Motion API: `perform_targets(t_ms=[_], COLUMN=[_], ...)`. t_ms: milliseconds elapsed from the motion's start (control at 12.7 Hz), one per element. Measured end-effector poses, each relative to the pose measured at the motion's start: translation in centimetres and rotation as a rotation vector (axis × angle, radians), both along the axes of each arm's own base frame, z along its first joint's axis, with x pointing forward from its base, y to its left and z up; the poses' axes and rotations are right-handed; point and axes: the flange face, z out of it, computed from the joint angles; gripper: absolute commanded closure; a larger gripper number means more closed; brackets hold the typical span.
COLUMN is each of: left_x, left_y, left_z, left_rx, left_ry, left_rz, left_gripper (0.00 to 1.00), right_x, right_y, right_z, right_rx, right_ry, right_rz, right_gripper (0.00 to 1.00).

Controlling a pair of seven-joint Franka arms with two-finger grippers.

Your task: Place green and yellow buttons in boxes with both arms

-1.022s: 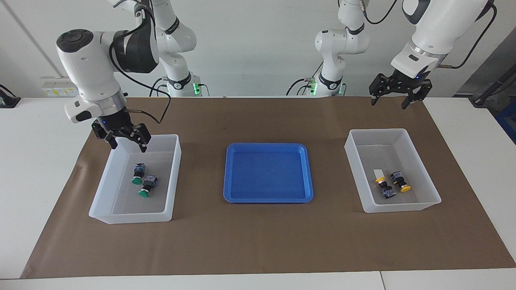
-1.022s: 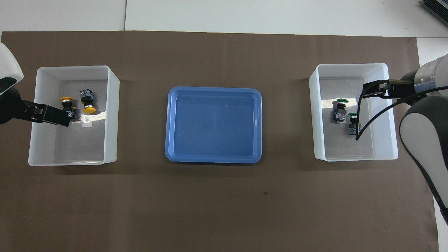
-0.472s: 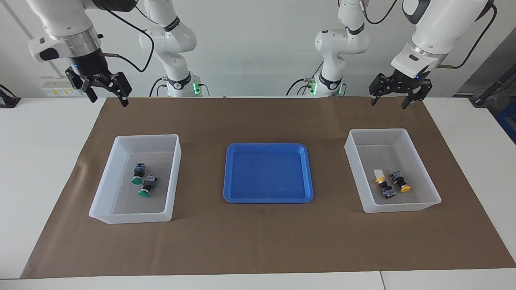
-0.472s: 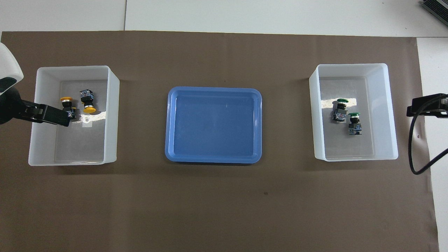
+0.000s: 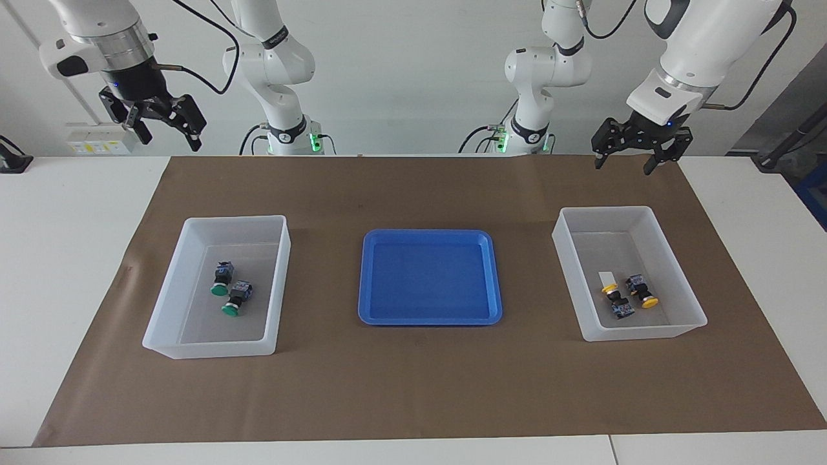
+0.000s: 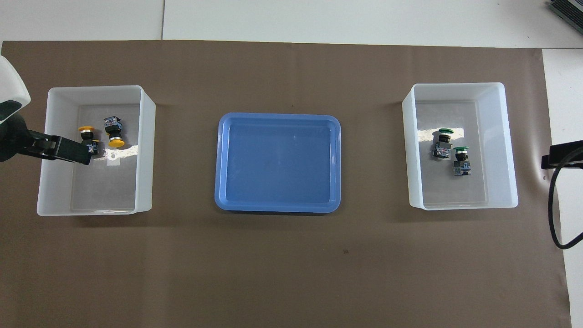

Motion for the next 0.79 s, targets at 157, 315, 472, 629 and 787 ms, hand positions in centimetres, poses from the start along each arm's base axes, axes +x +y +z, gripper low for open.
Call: perform_targets(t_ms=[157, 315, 472, 629, 787], left_x=[0.00, 0.00, 0.00, 0.00, 0.00], left_y=[0.00, 0.00, 0.00, 0.00, 0.00], left_z=[0.00, 0.00, 0.00, 0.00, 0.00], left_rx=[0.000, 0.000, 0.000, 0.000, 0.000], left_ry=[0.000, 0.000, 0.000, 0.000, 0.000], left_rz=[0.000, 0.000, 0.000, 0.000, 0.000], left_gripper=[0.00, 0.00, 0.00, 0.00, 0.00], right_x=[-0.03, -0.11, -0.19, -0.28, -0.37], right_y=[0.02, 0.09, 0.26, 0.37, 0.37], right_z=[-0.61, -0.93, -0.94, -0.88, -0.95], right_rx=[0.001, 0.001, 0.001, 0.001, 0.001], right_ry=[0.013, 0.020, 0.020, 0.019, 0.021], right_rz=[0.000, 0.002, 0.005, 0.007, 0.007], right_gripper=[0.00, 0.00, 0.00, 0.00, 0.00])
